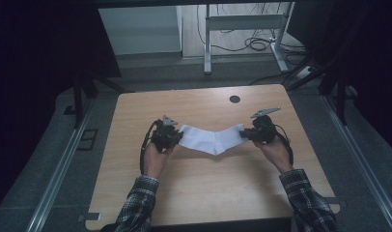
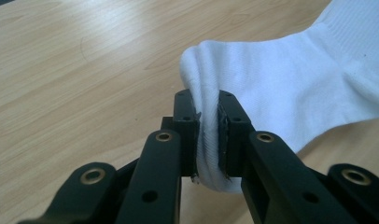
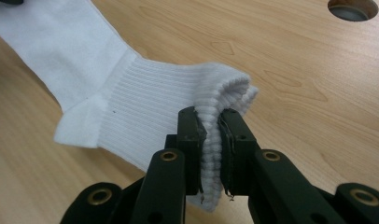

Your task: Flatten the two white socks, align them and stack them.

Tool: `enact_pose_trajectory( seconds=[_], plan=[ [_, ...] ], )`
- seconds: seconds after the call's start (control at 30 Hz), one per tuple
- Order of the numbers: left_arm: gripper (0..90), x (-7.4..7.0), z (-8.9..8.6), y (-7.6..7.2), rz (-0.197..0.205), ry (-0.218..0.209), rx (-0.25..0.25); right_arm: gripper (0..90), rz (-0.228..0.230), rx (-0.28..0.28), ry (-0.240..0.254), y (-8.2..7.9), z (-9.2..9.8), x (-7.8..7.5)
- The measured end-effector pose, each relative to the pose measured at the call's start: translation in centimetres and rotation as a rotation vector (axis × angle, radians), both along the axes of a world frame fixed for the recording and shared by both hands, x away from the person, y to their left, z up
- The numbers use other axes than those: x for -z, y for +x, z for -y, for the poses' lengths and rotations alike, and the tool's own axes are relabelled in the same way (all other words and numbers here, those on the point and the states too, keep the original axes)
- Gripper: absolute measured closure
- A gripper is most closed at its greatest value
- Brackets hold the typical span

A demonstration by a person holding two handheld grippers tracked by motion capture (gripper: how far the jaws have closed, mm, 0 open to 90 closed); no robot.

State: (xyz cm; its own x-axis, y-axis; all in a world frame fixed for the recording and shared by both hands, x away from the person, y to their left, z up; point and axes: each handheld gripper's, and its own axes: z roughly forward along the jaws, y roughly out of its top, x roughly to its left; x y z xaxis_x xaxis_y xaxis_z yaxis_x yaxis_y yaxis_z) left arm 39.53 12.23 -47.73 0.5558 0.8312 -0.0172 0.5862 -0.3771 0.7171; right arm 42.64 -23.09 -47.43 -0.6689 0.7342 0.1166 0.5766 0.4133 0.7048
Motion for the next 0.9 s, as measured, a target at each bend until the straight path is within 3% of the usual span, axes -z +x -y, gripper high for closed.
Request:
enact_pose_trajectory(
  seconds=[0.27,0.6,0.73,0.8,0.9],
  plan=[
    [79.7,2.7,0.3,1.5,-0.019,0.032,-0.038,78.0,-0.015,0.025,-0.015,1.5,-0.3,2.3],
    [77.5,4.8,0.5,2.0,-0.07,0.065,-0.049,74.4,-0.058,0.045,-0.033,2.0,-0.6,5.2],
    [74.8,5.4,0.4,2.1,-0.079,0.047,-0.067,69.2,-0.058,0.051,-0.022,2.1,-0.3,5.3],
    [65.4,5.4,0.1,2.1,-0.07,-0.007,-0.097,63.7,-0.05,0.052,-0.033,2.0,-0.3,5.1],
    [56.1,4.9,-0.2,2.0,-0.05,-0.022,-0.113,56.6,-0.032,0.061,-0.035,2.0,-0.1,4.9]
  ],
)
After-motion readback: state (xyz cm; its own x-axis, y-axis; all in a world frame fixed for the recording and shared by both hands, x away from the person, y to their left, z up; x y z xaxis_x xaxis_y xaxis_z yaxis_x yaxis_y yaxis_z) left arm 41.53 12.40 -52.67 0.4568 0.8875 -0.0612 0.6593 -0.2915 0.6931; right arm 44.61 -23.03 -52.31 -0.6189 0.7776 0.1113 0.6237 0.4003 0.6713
